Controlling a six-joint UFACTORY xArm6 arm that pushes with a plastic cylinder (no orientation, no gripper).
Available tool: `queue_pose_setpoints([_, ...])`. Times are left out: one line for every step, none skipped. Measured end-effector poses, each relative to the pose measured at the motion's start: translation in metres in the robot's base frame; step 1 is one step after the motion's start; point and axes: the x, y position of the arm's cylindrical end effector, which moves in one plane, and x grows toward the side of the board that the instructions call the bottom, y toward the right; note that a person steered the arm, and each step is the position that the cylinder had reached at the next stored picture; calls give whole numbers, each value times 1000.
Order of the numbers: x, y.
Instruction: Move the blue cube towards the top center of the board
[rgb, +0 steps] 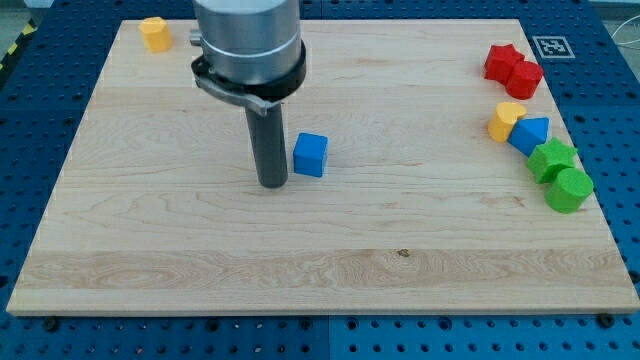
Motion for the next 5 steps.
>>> queue_pose_setpoints([-27,1])
queue_pose_setpoints([-17,5])
queue_pose_setpoints([12,10])
queue_pose_setpoints([21,31])
queue_pose_setpoints([15,57])
